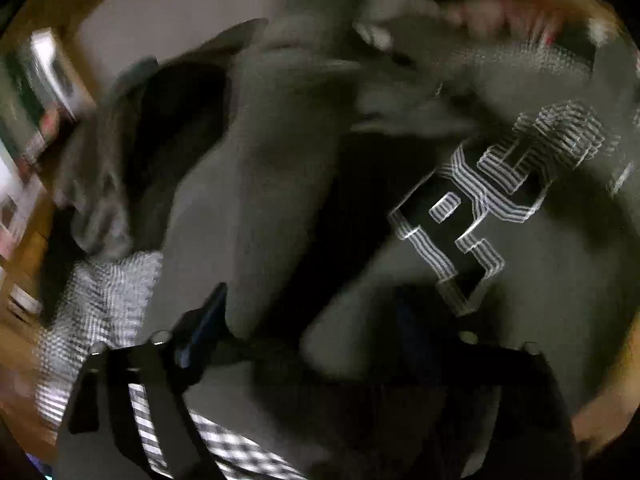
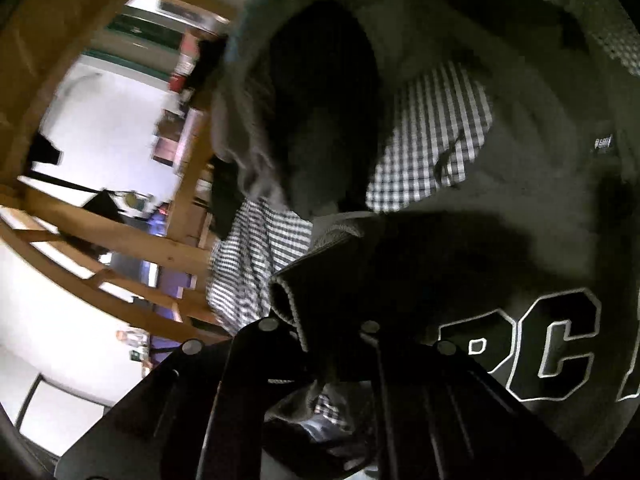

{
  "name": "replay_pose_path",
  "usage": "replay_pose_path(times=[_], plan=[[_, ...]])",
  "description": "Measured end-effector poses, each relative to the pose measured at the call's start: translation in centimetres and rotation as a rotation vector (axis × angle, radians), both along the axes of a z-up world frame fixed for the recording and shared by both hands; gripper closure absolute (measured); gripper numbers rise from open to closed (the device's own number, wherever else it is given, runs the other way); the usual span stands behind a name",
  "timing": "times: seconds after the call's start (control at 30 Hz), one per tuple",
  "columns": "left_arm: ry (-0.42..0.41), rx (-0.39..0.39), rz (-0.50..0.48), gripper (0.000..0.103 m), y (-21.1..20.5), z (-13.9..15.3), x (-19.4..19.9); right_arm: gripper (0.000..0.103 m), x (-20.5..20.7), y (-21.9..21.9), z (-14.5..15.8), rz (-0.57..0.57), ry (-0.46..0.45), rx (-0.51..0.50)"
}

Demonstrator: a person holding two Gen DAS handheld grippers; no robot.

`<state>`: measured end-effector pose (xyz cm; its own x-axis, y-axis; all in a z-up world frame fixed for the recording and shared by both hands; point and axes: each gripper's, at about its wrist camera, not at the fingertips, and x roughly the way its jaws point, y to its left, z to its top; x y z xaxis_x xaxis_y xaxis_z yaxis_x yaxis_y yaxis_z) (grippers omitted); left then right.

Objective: Fold large clothes

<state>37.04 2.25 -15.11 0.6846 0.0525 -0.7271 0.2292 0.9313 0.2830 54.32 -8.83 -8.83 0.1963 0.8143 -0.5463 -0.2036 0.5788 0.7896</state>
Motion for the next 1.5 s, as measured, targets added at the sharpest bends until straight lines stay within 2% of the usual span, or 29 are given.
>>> replay_pose_path(times=[0.1, 0.17, 0.33, 0.37, 0.4, 0.47, 0.5, 0.53, 0.6, 0.67, 0.77, 0.87, 1.03, 1.13, 1.23, 1.3, 1.33, 1.4, 1.47, 1.5], plan=[[-0.001, -0.162, 0.017, 0.019, 0.0, 1.9, -1.3, 0.094, 0.1, -2.0, 1.4, -0.003, -0.029, 0.029], [0.012, -0.266, 0.024, 0.019, 2.1, 2.6, -1.1, 0.094, -0.1, -3.4, 2.2, -0.006, -0.042, 0.037], [0.061, -0.576, 0.086, 0.019, 4.6, 3.1, -2.4, 0.094, -0.2, -7.2, 4.0, -0.018, -0.073, 0.067], [0.06, -0.661, 0.116, 0.019, 5.2, 3.3, -3.0, 0.094, -0.2, -8.1, 4.4, -0.015, -0.075, 0.068], [0.05, -0.735, 0.14, 0.019, 6.1, 3.6, -3.4, 0.094, -0.2, -8.8, 4.6, -0.011, -0.076, 0.068], [0.009, -0.833, 0.185, 0.019, 7.9, 4.6, -4.0, 0.094, -0.4, -10.4, 5.1, 0.005, -0.086, 0.056], [-0.016, -0.848, 0.203, 0.019, 8.1, 5.1, -4.4, 0.094, -0.5, -11.1, 5.2, 0.009, -0.09, 0.048], [-0.047, -0.854, 0.223, 0.019, 8.6, 5.8, -4.8, 0.094, -0.7, -12.0, 5.3, 0.015, -0.094, 0.038], [-0.125, -0.848, 0.254, 0.012, 9.8, 7.8, -5.0, 0.094, -0.9, -13.6, 5.4, 0.021, -0.099, 0.016], [-0.198, -0.796, 0.291, 0.008, 10.5, 9.1, -4.4, 0.094, -1.1, -15.4, 5.2, 0.015, -0.102, -0.003], [-0.21, -0.713, 0.346, 0.008, 11.0, 8.9, -2.2, 0.094, -1.3, -18.1, 4.3, -0.004, -0.096, -0.013], [-0.17, -0.669, 0.393, 0.008, 11.2, 7.4, 0.9, 0.094, -1.4, -20.0, 3.8, -0.021, -0.09, -0.016], [-0.034, -0.568, 0.377, 0.008, 8.4, 3.7, 5.6, 0.094, -1.6, -22.6, 3.0, -0.046, -0.079, -0.037], [0.079, -0.535, 0.331, 0.008, 5.7, 0.6, 7.5, 0.094, -1.7, -24.6, 2.3, -0.082, -0.067, -0.046], [0.224, -0.545, 0.199, 0.008, 2.1, -2.6, 7.6, 0.094, -1.7, -27.3, 1.1, -0.134, -0.04, -0.052], [0.222, -0.437, 0.12, 0.008, -0.5, -3.0, 6.5, 0.094, -2.0, -28.8, 0.2, -0.161, -0.022, -0.058], [0.208, -0.413, 0.11, 0.008, -0.9, -2.8, 6.2, 0.094, -2.3, -29.6, -0.5, -0.174, -0.009, -0.06], [0.136, -0.47, 0.135, 0.008, 0.1, -0.9, 5.8, 0.094, -2.8, -30.6, -1.7, -0.183, 0.011, -0.065], [0.058, -0.545, 0.238, 0.008, 2.4, 1.6, 6.6, 0.094, -3.3, -31.0, -2.8, -0.184, 0.03, -0.075], [0.054, -0.554, 0.283, 0.008, 3.2, 2.2, 7.4, 0.094, -3.6, -31.0, -3.1, -0.183, 0.034, -0.074]])
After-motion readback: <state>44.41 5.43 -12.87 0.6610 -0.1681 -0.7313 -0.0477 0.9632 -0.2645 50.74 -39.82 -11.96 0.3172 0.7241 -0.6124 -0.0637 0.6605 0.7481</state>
